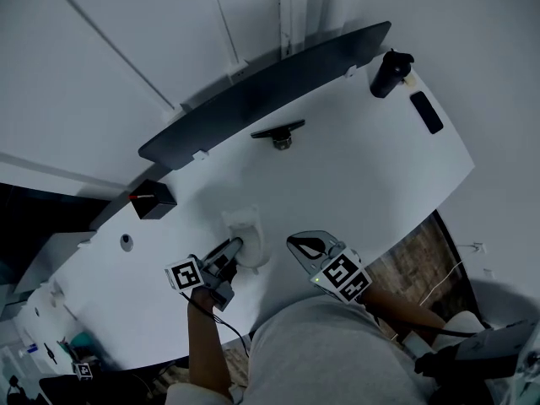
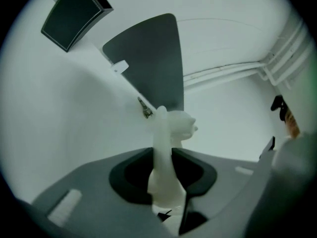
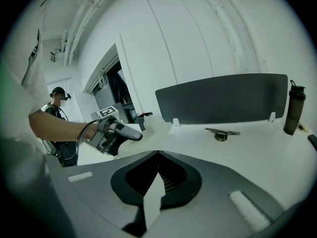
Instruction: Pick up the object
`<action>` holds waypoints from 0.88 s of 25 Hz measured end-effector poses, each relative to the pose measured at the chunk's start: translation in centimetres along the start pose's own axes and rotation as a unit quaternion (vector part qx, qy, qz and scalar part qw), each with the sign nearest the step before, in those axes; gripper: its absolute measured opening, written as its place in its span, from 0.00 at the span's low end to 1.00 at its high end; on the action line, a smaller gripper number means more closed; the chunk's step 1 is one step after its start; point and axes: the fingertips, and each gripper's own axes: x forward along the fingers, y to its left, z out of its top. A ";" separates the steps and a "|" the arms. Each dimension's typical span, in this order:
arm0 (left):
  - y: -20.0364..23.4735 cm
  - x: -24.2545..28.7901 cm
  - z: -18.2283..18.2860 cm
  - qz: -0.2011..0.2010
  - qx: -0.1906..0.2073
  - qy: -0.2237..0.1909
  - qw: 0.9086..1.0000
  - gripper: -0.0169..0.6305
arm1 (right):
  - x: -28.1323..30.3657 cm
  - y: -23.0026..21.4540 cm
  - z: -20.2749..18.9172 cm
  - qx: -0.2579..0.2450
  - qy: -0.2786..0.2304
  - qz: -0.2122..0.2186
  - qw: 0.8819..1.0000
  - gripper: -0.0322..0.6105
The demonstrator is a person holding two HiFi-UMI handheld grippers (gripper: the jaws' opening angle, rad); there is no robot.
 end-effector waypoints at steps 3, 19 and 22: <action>-2.1 -1.4 0.5 -0.004 0.035 -0.030 0.999 0.21 | -0.1 0.2 0.2 0.006 -0.001 0.006 1.000 0.05; -20.7 -8.1 1.6 -0.073 0.231 -0.197 0.950 0.21 | -0.3 0.8 2.8 0.002 -0.041 0.027 0.999 0.05; -23.3 -8.9 0.8 -0.064 0.285 -0.233 0.927 0.21 | -0.7 0.7 3.7 0.009 -0.061 0.032 0.998 0.05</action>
